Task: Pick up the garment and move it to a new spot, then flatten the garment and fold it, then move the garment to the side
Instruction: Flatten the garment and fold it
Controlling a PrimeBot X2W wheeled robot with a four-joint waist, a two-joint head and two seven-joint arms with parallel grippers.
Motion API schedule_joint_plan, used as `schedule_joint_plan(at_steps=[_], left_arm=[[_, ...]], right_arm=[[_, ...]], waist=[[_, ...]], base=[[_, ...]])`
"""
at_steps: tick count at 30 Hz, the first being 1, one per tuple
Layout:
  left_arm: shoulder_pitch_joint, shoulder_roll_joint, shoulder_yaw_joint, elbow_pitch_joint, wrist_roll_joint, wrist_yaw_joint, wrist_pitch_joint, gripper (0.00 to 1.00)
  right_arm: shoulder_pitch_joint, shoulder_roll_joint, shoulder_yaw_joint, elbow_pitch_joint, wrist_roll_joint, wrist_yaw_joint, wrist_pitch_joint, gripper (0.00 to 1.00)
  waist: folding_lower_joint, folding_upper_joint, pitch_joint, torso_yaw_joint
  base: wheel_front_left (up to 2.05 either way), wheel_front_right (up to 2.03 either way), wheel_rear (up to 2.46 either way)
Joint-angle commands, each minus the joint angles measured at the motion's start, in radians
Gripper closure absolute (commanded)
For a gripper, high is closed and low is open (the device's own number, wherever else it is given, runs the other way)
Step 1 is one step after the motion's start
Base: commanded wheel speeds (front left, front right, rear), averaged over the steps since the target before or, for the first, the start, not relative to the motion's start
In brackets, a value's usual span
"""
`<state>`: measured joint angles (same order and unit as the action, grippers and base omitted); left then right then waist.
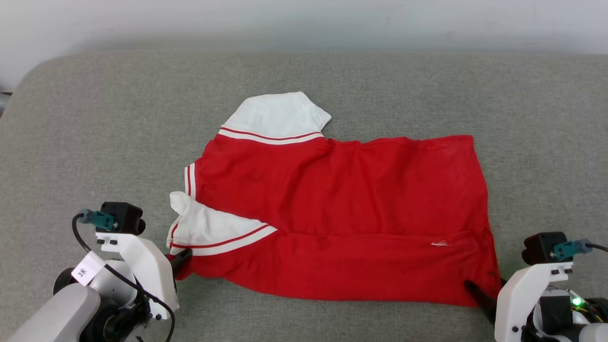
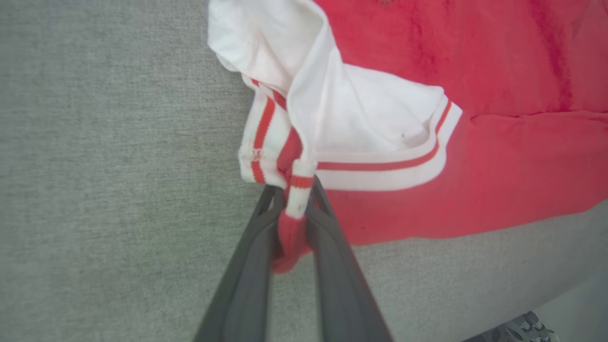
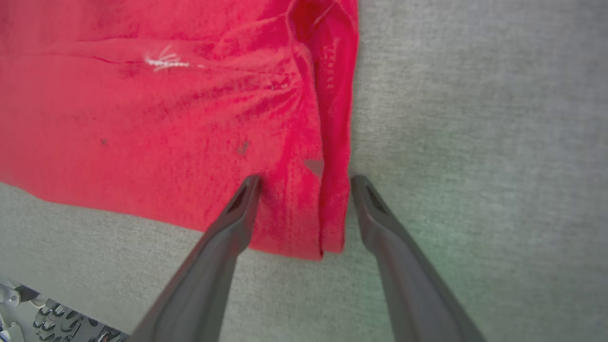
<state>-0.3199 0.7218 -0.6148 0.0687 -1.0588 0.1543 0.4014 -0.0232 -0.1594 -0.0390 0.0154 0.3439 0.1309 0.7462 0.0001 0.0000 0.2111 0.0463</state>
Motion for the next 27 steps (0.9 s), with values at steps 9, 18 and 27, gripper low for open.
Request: schedule_joint_plan(at_steps=[9, 18, 27], left_arm=[[0.013, -0.006, 0.005, -0.012, -0.004, 0.009, -0.025, 1.00], [0.071, 0.002, 0.000, -0.028, 0.006, 0.024, -0.062, 1.00], [0.224, 0.038, -0.010, -0.092, -0.047, 0.087, -0.035, 1.00]], right_arm=[[-0.022, -0.018, 0.053, 0.089, 0.070, 0.000, 0.028, 1.00], [0.020, -0.055, 0.024, 0.015, 0.085, 0.000, 0.014, 1.00], [0.182, -0.033, -0.032, -0.098, 0.077, -0.001, 0.074, 1.00]], waist=[[-0.0001, 0.0000, 0.005, 0.015], [-0.0001, 0.0000, -0.108, 0.018], [-0.0001, 0.0000, -0.219, 0.019]], base=[[0.00, 0.00, 0.00], [0.00, 0.00, 0.00], [0.00, 0.00, 0.00]])
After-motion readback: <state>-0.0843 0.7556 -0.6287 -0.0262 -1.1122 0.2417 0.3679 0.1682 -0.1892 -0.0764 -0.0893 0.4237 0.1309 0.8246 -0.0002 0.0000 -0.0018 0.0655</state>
